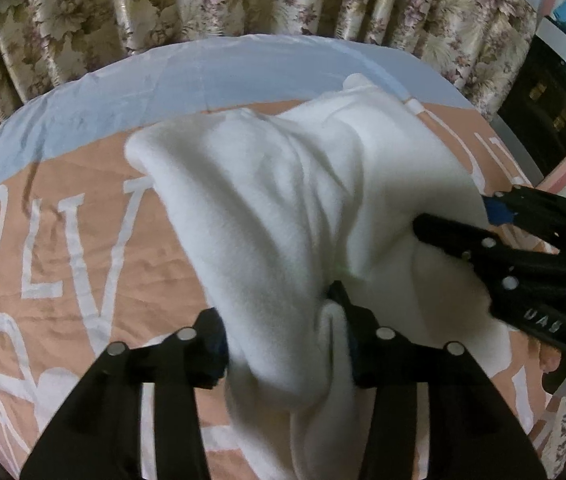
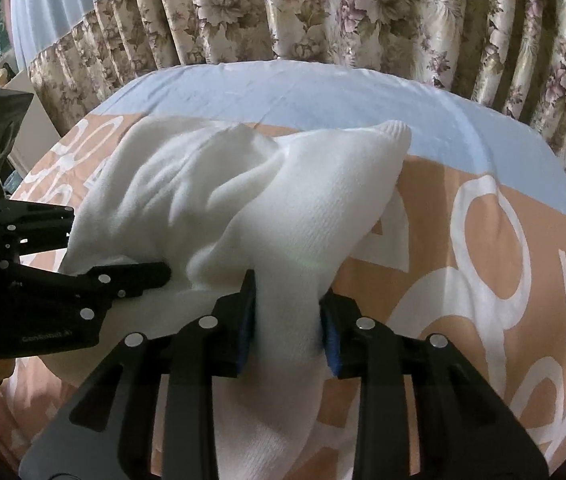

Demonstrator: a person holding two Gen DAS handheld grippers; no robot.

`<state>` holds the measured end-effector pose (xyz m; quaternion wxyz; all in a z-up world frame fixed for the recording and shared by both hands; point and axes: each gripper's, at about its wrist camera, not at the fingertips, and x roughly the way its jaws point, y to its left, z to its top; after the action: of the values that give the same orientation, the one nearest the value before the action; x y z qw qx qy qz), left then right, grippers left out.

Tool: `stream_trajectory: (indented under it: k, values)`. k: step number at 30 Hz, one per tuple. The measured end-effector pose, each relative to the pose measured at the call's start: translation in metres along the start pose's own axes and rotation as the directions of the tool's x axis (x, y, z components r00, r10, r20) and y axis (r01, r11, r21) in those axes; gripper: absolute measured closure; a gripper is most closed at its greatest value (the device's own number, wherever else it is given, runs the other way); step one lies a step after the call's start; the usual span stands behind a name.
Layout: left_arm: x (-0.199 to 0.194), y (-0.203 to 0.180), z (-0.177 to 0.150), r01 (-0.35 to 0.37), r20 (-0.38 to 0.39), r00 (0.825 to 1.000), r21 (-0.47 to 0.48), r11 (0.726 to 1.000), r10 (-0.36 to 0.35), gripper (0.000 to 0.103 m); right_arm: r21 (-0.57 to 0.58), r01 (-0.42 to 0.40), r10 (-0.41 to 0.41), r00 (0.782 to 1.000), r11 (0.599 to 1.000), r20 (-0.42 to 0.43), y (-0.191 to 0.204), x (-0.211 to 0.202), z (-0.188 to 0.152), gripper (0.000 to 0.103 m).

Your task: Fold small clothes

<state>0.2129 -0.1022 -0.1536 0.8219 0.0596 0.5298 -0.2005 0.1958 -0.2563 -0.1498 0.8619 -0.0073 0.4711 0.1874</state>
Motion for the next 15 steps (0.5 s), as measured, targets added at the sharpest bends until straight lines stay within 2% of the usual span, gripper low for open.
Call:
stream_trajectory:
  k: [3, 4, 5, 6, 9, 12, 15]
  values:
    - [-0.017, 0.002, -0.004, -0.003, 0.028, 1.0, -0.004, 1.0, 0.003, 0.044, 0.023, -0.019, 0.019, 1.0, 1.0, 0.013, -0.004, -0.009, 0.002, 0.064]
    - [-0.025, 0.003, -0.005, -0.011, 0.05, 0.999, 0.001, 1.0, 0.011, 0.035, 0.031, -0.024, 0.023, 0.999, 0.999, 0.023, -0.006, -0.016, 0.003, 0.063]
    - [-0.037, 0.002, -0.006, -0.024, 0.085, 0.996, 0.012, 1.0, 0.023, 0.03, 0.034, -0.025, 0.024, 0.999, 0.999, 0.035, -0.007, -0.023, 0.004, 0.058]
    - [-0.047, 0.003, -0.008, -0.031, 0.11, 0.994, 0.02, 0.999, 0.028, 0.03, 0.034, -0.024, 0.022, 0.998, 0.999, 0.052, -0.007, -0.03, 0.004, 0.049]
    - [-0.073, 0.001, -0.014, -0.052, 0.165, 0.985, 0.038, 0.998, 0.045, 0.025, 0.027, -0.009, 0.006, 0.995, 1.0, 0.104, -0.002, -0.058, 0.005, 0.037]
    - [-0.08, -0.007, -0.03, -0.115, 0.179, 0.979, 0.087, 0.99, 0.098, 0.022, 0.026, 0.03, -0.033, 0.993, 0.999, 0.117, 0.007, -0.075, -0.001, 0.033]
    - [-0.06, -0.012, -0.045, -0.184, 0.149, 0.975, 0.125, 0.975, 0.165, 0.022, -0.006, 0.083, -0.082, 0.991, 0.997, 0.101, 0.021, -0.076, -0.016, 0.033]
